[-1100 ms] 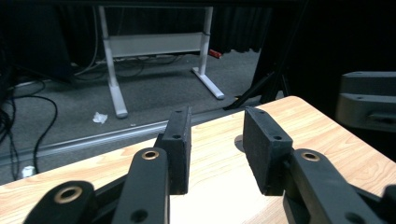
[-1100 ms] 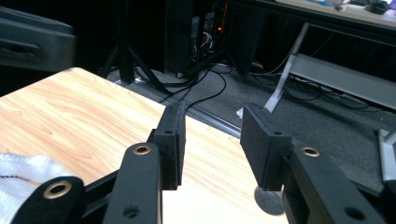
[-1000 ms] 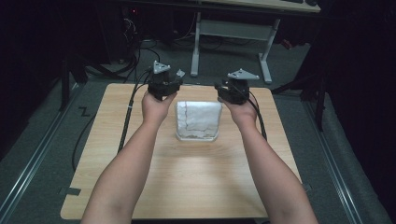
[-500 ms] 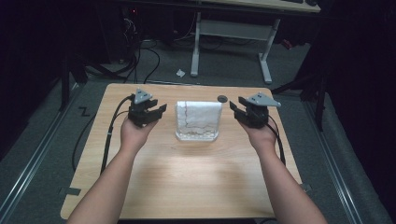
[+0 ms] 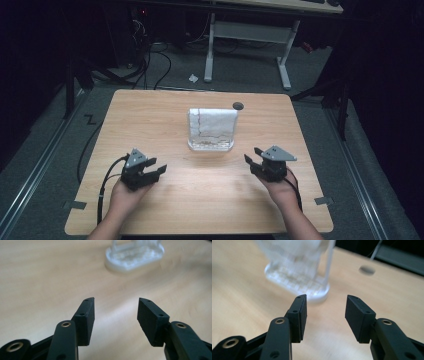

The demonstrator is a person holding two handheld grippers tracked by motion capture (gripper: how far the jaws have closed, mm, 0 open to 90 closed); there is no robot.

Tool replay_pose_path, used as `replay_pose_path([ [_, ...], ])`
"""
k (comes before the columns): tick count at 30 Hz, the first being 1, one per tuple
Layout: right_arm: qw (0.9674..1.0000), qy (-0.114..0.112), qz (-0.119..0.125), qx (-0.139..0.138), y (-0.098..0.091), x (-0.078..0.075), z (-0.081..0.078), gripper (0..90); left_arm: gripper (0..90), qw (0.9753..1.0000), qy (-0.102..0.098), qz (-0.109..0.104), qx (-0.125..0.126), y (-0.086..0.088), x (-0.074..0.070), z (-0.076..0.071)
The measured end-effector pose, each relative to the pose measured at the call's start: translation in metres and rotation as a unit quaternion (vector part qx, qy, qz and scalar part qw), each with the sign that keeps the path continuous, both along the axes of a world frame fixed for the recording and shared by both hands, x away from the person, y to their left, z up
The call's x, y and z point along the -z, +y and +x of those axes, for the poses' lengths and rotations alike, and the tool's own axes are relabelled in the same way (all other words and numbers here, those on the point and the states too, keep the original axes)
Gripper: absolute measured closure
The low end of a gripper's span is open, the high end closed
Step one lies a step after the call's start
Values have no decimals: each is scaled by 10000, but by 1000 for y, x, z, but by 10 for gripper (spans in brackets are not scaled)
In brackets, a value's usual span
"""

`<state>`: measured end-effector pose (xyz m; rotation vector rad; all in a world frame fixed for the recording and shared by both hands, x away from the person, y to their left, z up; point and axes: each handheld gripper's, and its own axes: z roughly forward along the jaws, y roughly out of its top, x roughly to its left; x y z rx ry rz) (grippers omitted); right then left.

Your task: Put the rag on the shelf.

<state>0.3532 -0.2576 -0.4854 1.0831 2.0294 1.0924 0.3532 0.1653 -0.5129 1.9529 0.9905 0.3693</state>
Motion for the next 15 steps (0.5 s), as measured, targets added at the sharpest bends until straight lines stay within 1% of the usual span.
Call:
replay_pose_path([
  [1,9999,111,3,-18,2,6,-6,523,487,9999,47,-81,56,3,6,-10],
  [2,9998,174,11,-42,3,12,-14,523,495,9998,116,-151,67,6,12,-19],
  [3,9998,161,58,-29,4,19,-22,522,511,9996,269,-100,67,6,15,-25],
  [4,9998,112,162,2,2,28,-32,533,507,9995,303,-43,90,6,15,-30],
  [5,9996,140,231,35,1,38,-40,558,504,9997,200,-36,93,7,16,-34],
  [6,9991,365,207,21,1,40,-42,516,503,9998,176,-11,98,7,16,-36],
  [7,9993,335,157,-21,1,39,-42,514,502,9998,172,26,100,7,16,-35],
  [8,9998,152,88,7,0,38,-42,520,498,9998,143,71,108,7,16,-34],
  [9,9999,126,64,63,0,38,-40,519,497,9998,145,65,103,7,16,-32],
  [10,9996,208,116,127,0,39,-37,519,495,9998,160,52,96,7,17,-31],
  [11,9994,272,164,142,0,41,-35,519,497,9998,161,58,98,7,17,-30],
  [12,9993,299,163,125,1,43,-33,518,508,9998,151,76,112,7,18,-30],
  [15,9996,284,12,7,3,46,-33,519,512,9998,111,86,117,9,18,-31],
])
